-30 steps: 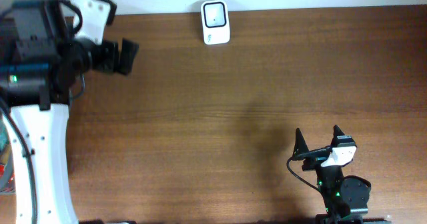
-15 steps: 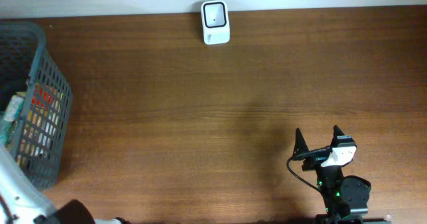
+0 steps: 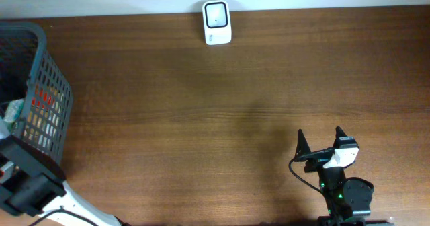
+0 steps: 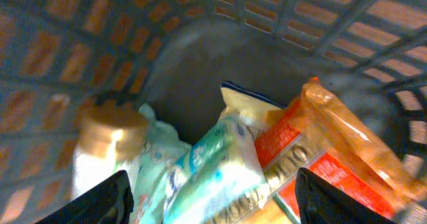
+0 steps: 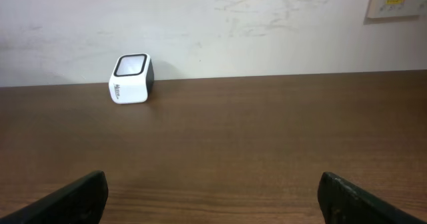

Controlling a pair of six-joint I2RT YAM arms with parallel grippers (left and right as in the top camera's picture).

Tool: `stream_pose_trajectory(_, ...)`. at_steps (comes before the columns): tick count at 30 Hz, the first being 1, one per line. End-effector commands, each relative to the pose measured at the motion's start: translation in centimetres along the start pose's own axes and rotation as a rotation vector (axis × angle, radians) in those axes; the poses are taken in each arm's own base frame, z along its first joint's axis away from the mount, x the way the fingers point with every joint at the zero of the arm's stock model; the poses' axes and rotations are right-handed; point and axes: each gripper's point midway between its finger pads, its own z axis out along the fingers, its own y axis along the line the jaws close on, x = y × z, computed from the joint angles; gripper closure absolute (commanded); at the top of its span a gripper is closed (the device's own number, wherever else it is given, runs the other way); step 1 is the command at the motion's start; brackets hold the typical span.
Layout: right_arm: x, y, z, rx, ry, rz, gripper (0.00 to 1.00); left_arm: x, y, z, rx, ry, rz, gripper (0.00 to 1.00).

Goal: Scan the item barcode
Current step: 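Reach the left gripper into the basket and grasp the small teal packet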

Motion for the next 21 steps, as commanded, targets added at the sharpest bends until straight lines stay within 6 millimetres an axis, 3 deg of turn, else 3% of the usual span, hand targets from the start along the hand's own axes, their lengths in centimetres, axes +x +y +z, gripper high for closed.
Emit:
stream_pose_trajectory(1, 0.3, -0.3, 0.0, 0.016, 0.003, 0.001, 0.01, 1.3, -0.7, 3.4, 0.036, 0.053, 0.059, 0.23)
stream_pose_trajectory(5, 0.3, -0.3, 0.0, 0.016, 0.003, 0.001, 0.01, 2.8, -1.3, 6.5, 0.054, 0.109, 0.083, 0.24)
stream_pose_trajectory(7, 0.3, -0.3, 0.0, 0.016, 0.003, 0.001, 0.01, 2.6, -1.2, 6.6, 0.049, 0.098, 0.082, 0.41)
stream_pose_trajectory(9, 0.3, -0.3, 0.0, 0.016, 0.003, 0.001, 0.01, 2.4, -1.1, 6.6, 0.046, 0.091, 0.081, 0.69)
stream_pose_trajectory(10, 0.3, -0.3, 0.0, 0.016, 0.003, 0.001, 0.01, 2.4, -1.1, 6.6, 0.046, 0.091, 0.081, 0.75)
stream_pose_trajectory(12, 0.3, -0.3, 0.0, 0.016, 0.003, 0.001, 0.01, 2.4, -1.1, 6.6, 0.045, 0.092, 0.071, 1.00)
stream_pose_trajectory(14, 0.3, -0.3, 0.0, 0.016, 0.003, 0.001, 0.01, 2.3, -1.1, 6.2, 0.042, 0.090, 0.019, 1.00)
stream_pose_trajectory(17, 0.3, -0.3, 0.0, 0.016, 0.003, 0.001, 0.01, 0.1, -0.1, 2.3, 0.015, 0.019, -0.084, 1.00)
stream_pose_trajectory(19, 0.3, -0.3, 0.0, 0.016, 0.003, 0.001, 0.01, -2.9, 1.1, -3.3, -0.017, -0.109, -0.185, 1.00)
stream_pose_trajectory(21, 0.3, -0.3, 0.0, 0.016, 0.003, 0.001, 0.01, -5.5, 0.8, -9.9, -0.005, -0.255, -0.196, 1.00)
